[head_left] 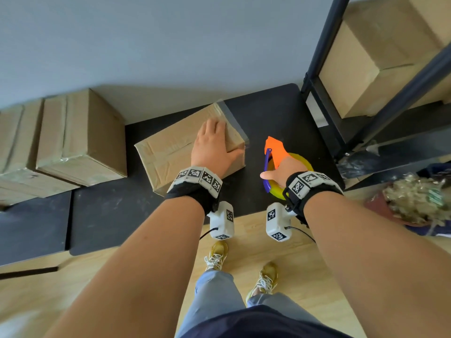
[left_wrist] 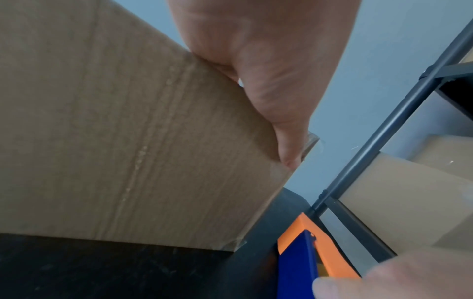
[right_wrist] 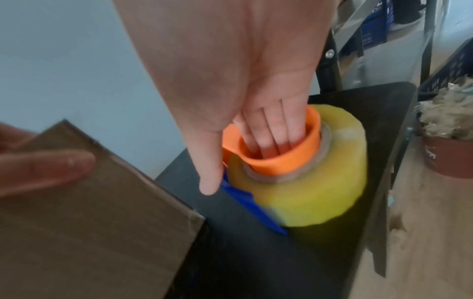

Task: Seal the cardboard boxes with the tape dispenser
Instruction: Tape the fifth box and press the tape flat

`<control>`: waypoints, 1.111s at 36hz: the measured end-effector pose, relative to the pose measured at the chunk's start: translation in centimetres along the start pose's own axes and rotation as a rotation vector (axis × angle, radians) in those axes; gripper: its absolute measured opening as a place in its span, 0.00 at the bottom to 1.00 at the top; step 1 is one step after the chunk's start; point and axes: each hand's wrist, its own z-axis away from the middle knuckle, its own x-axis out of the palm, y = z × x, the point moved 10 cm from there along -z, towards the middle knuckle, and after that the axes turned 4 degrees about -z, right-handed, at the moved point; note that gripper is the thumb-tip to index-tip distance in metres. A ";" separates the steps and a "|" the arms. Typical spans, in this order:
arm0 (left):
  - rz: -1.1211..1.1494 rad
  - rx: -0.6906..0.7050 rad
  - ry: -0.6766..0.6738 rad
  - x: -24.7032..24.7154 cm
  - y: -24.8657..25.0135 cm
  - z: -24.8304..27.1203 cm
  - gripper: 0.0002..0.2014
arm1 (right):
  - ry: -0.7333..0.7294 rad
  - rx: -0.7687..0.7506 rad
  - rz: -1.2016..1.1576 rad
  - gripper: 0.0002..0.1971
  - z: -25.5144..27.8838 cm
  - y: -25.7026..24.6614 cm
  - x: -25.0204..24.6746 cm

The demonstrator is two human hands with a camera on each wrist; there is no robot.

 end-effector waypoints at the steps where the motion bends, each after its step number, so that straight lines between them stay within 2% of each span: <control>1: 0.000 0.011 -0.010 -0.1 0.1 0.1 0.36 | 0.029 0.019 0.047 0.13 0.3 -0.1 -0.9; 2: -0.007 0.026 -0.029 -0.1 0.3 0.1 0.37 | 0.060 0.054 0.087 0.10 0.7 -0.3 -1.7; 4: -0.066 0.079 -0.076 0.0 0.7 0.1 0.38 | 0.148 0.069 0.062 0.13 1.1 -1.3 -3.6; 6: -0.169 0.137 -0.121 0.1 1.1 0.0 0.38 | 0.225 -0.002 0.013 0.14 1.2 -2.8 -5.1; 10: -0.302 0.161 -0.195 0.1 0.6 0.4 0.38 | 0.243 -0.158 -0.084 0.18 1.2 -5.6 -6.2; 16: -0.422 0.160 -0.130 -1.4 -0.8 1.9 0.43 | 0.222 -0.272 -0.219 0.26 1.9 -9.1 -6.5; 19: -0.369 0.149 -0.143 -1.4 -1.7 2.8 0.44 | 0.171 -0.292 -0.214 0.29 2.1 -10.1 -5.6; 22: -0.184 0.042 -0.123 -1.6 -3.2 3.5 0.44 | 0.130 -0.311 -0.170 0.25 1.9 -10.6 -4.3; 24: -0.084 -0.040 -0.045 -2.1 -4.4 4.0 0.38 | 0.134 -0.309 -0.183 0.23 2.0 -10.6 -3.8; 27: 0.023 -0.160 0.053 -2.7 -5.8 5.0 0.22 | 0.154 -0.312 -0.207 0.22 2.1 -10.6 -3.6; 29: 0.079 -0.207 0.095 -2.8 -6.3 5.5 0.16 | 0.174 -0.324 -0.212 0.22 2.1 -10.7 -3.6; 36: 0.136 -0.171 0.160 -3.4 -6.7 5.4 0.16 | 0.271 -0.387 -0.150 0.21 2.9 -10.6 -3.8; 40: 0.122 -0.154 0.106 -2.9 -7.3 4.6 0.18 | 0.321 -0.475 -0.056 0.19 4.0 -10.8 -3.8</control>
